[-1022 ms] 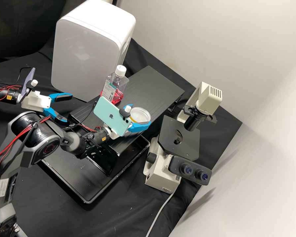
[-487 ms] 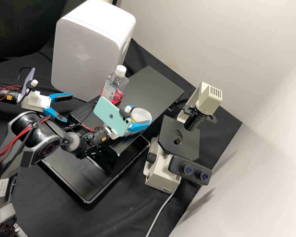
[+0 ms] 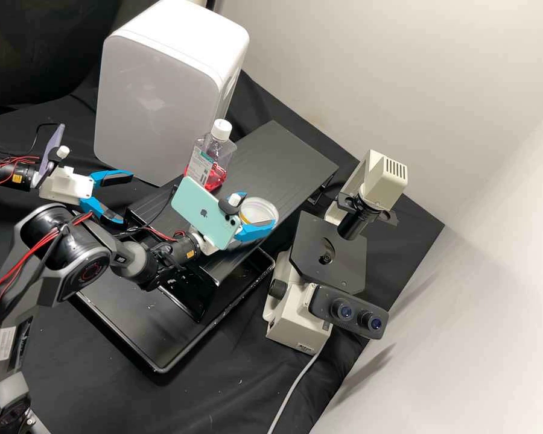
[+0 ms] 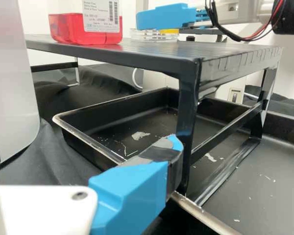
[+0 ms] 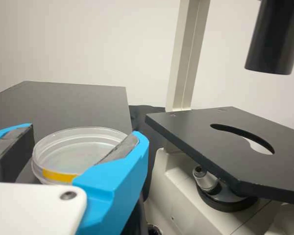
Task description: Remove the lid from the petri dish
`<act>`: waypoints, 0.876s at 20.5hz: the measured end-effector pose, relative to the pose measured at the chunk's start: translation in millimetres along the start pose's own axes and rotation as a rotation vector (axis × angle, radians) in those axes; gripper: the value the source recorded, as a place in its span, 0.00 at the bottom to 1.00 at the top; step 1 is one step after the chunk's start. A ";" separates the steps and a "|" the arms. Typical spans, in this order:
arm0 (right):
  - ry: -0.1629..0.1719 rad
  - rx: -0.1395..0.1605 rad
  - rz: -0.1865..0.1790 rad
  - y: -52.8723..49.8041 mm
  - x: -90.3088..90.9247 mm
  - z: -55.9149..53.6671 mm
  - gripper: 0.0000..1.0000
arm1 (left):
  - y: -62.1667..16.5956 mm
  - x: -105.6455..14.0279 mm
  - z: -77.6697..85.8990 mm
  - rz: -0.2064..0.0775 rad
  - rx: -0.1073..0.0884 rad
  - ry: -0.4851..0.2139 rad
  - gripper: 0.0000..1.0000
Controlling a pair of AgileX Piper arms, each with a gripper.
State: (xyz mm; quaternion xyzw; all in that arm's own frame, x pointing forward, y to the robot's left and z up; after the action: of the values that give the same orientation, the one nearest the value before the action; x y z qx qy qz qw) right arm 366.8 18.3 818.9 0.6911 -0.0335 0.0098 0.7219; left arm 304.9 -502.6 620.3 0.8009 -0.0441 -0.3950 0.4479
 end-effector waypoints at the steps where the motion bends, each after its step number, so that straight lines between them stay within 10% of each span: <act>1: 0.000 0.000 -0.003 -0.8 -1.1 -0.4 0.00 | 0.0 0.0 0.0 0.000 0.000 0.000 1.00; 10: 0.036 0.017 0.006 11.3 -31.0 -8.5 0.00 | 0.0 0.0 0.0 0.000 0.000 0.000 1.00; 18: 0.171 0.049 0.229 55.2 -70.7 -21.1 0.00 | 0.0 0.0 0.0 0.000 0.000 0.000 1.00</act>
State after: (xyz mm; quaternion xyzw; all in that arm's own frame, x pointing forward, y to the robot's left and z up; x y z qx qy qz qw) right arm 293.7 44.1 868.7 0.6969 -0.0503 0.1518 0.6991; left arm 304.9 -502.6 620.3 0.8009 -0.0441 -0.3950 0.4479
